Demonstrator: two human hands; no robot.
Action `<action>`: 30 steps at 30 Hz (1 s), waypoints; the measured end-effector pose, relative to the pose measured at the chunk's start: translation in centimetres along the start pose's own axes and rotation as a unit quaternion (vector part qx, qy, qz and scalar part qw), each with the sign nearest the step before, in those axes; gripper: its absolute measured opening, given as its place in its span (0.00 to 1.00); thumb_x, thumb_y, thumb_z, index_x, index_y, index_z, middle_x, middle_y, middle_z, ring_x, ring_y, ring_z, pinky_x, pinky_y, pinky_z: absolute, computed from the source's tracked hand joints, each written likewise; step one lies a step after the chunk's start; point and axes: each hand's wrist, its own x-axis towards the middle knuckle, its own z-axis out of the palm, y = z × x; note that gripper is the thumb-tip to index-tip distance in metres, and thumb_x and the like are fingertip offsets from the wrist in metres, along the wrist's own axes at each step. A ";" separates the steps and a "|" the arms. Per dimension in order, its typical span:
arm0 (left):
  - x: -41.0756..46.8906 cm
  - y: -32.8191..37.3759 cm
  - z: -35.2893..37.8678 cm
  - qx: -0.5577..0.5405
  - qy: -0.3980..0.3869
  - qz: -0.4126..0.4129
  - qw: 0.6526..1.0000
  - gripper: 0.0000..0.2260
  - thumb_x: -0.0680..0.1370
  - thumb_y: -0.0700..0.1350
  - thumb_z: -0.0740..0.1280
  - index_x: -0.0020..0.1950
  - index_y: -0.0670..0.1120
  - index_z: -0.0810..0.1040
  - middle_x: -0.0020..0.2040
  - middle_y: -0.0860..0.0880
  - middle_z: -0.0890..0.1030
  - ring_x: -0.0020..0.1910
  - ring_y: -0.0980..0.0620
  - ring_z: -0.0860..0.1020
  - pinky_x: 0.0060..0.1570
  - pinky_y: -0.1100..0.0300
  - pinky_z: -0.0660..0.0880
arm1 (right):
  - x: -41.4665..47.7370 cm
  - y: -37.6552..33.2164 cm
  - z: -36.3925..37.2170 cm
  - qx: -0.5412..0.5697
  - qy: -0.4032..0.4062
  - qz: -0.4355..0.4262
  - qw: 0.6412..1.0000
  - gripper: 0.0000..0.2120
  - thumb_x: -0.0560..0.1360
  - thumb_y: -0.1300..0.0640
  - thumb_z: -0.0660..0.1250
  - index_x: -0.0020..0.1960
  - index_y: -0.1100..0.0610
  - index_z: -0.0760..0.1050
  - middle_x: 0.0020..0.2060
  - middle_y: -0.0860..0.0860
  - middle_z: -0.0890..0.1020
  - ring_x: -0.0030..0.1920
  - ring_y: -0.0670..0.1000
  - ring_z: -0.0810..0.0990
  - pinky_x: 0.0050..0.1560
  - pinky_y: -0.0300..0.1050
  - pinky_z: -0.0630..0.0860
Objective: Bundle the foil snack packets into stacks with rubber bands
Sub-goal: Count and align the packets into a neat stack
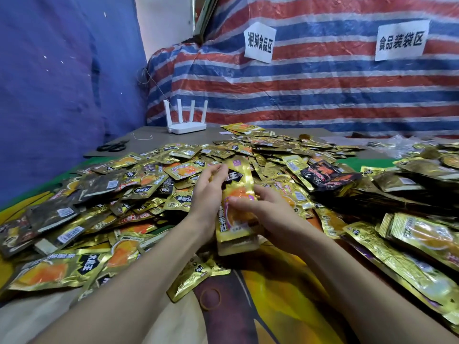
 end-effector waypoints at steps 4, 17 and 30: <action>-0.4 -0.4 0.2 0.129 0.002 0.146 0.981 0.06 0.81 0.47 0.68 0.57 0.55 0.76 0.55 0.50 0.81 0.54 0.49 0.80 0.50 0.53 0.79 | 0.0 0.3 -0.5 -0.088 0.026 -0.076 0.993 0.16 0.75 0.70 0.70 0.59 0.57 0.77 0.49 0.60 0.85 0.47 0.56 0.84 0.49 0.54 0.84; -1.7 -0.5 -1.4 0.142 -0.179 0.180 0.957 0.41 0.66 0.36 0.74 0.73 0.57 0.60 0.63 0.40 0.76 0.61 0.43 0.80 0.59 0.48 0.79 | -1.1 0.5 -1.0 -0.180 0.003 -0.077 0.981 0.37 0.66 0.77 0.72 0.68 0.52 0.68 0.57 0.57 0.81 0.55 0.57 0.84 0.53 0.57 0.83; -1.9 -1.4 -0.5 0.417 -0.219 0.228 0.852 0.17 0.79 0.45 0.72 0.66 0.54 0.75 0.59 0.54 0.78 0.56 0.60 0.77 0.60 0.59 0.75 | -3.2 -9.5 -10.3 -0.619 0.286 -0.090 0.726 0.23 0.72 0.61 0.68 0.64 0.51 0.66 0.46 0.51 0.78 0.42 0.56 0.77 0.39 0.52 0.73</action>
